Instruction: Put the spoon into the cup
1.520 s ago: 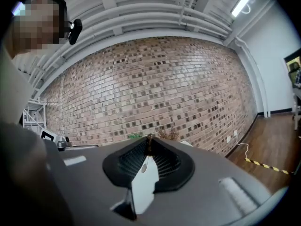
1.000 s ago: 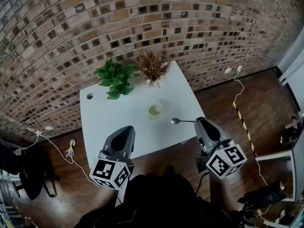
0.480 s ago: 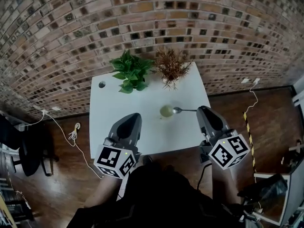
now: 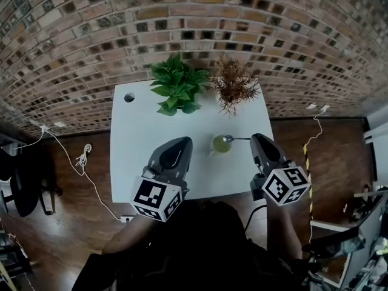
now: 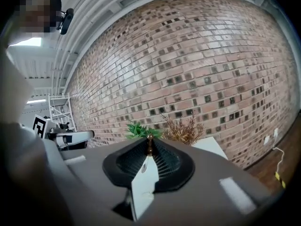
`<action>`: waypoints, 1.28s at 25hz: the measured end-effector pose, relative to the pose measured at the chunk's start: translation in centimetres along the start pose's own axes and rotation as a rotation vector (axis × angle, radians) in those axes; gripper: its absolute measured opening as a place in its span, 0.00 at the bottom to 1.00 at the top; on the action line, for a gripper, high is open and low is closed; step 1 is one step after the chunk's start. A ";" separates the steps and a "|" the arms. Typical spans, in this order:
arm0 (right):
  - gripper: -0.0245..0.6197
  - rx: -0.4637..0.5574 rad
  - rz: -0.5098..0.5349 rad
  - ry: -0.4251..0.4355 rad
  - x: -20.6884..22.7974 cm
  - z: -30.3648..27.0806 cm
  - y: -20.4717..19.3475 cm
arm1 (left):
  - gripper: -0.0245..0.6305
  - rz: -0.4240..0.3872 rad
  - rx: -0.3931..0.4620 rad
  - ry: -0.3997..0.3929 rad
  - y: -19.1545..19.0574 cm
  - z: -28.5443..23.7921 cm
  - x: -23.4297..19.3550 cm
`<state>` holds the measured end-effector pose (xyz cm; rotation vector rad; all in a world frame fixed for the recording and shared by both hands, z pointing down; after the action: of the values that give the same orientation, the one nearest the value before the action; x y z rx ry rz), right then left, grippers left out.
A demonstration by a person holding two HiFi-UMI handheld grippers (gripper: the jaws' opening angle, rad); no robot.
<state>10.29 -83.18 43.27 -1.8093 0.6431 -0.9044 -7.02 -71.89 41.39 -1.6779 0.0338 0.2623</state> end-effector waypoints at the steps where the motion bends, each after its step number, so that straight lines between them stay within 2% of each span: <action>1: 0.11 -0.012 -0.011 -0.001 0.4 -0.5 -0.6 | 0.03 0.003 -0.012 0.011 -0.5 -0.5 -0.3; 7: 0.11 -0.074 -0.025 0.007 3.0 -2.9 -3.8 | 0.03 0.046 -0.043 0.012 -2.6 -3.0 -0.8; 11: 0.11 -0.104 -0.045 0.015 4.8 -4.3 -5.1 | 0.03 0.008 -0.082 0.051 -4.7 -4.3 -1.4; 14: 0.11 -0.120 -0.066 0.031 5.6 -5.3 -6.2 | 0.03 0.013 -0.095 0.067 -6.8 -5.4 -2.0; 18: 0.11 -0.147 -0.065 0.050 6.5 -6.4 -7.8 | 0.03 0.036 -0.167 0.112 -10.2 -6.5 -2.5; 22: 0.11 -0.187 -0.073 0.055 7.0 -7.4 -10.6 | 0.03 0.020 -0.249 0.157 -14.0 -7.6 -3.4; 26: 0.11 -0.242 -0.069 0.064 7.1 -8.1 -13.1 | 0.03 0.070 -0.284 0.163 -16.3 -7.8 -3.4; 32: 0.11 -0.279 -0.086 0.047 7.7 -8.7 -15.2 | 0.03 0.066 -0.321 0.147 -17.7 -8.2 -3.2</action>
<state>8.20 -87.82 61.74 -2.0821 0.7567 -0.9535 -5.75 -78.16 60.10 -2.0163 0.1648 0.2011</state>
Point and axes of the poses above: the fingertips, and each gripper's own axes: z backward along the fingers, x to its right, y out of its top, the point moved 2 cm from there along z, backward along the fingers, and after that the axes turned 1 degree about -z, right-handed, at the moved point
